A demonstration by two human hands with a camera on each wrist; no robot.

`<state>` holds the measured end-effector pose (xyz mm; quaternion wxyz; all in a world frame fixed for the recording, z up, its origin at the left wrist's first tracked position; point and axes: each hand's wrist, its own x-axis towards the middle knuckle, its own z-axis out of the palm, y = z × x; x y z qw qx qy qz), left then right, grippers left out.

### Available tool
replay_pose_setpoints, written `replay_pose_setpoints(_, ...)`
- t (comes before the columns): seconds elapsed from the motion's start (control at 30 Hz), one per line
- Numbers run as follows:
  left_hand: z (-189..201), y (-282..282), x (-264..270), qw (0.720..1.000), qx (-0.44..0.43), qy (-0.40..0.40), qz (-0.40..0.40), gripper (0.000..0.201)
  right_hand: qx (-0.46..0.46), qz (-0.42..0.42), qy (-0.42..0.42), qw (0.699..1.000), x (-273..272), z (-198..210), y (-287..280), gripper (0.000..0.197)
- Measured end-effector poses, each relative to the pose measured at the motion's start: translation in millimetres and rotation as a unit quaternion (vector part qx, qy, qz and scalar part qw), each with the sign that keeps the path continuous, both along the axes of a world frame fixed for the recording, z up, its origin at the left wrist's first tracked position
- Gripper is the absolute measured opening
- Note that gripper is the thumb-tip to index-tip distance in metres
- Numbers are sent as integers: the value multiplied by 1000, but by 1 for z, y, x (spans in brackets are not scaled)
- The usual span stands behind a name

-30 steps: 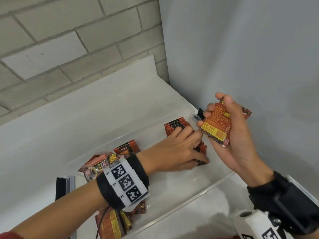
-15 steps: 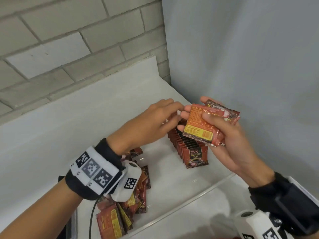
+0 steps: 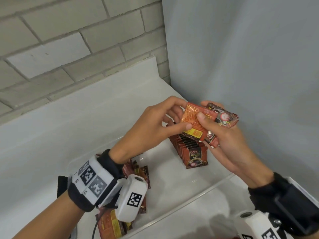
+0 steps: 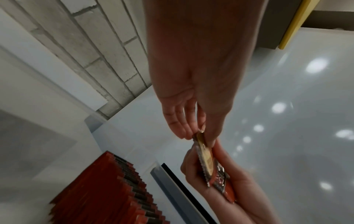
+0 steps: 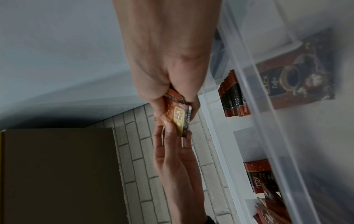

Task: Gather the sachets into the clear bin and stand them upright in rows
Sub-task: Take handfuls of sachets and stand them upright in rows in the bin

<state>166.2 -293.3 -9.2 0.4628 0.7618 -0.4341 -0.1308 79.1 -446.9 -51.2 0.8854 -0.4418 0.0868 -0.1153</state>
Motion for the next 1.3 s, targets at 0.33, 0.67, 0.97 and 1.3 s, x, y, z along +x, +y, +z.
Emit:
replay_pose_setpoints(0.33,6,7,7,997,-73,-26,-22,12,32,93,42,994,3,-5,2,112)
replay_pose_setpoints(0.67,-4,10,11,997,-40,-50,-49,7,11,135,79,988,-5,5,1,38)
replay_pose_setpoints(0.97,4,7,1,991,-36,108,64,34,46,59,54,996,1,2,0,44)
replay_pose_setpoints(1.3,8,3,-1,991,-28,129,-2,38,63,33,2,997,0,3,1,42)
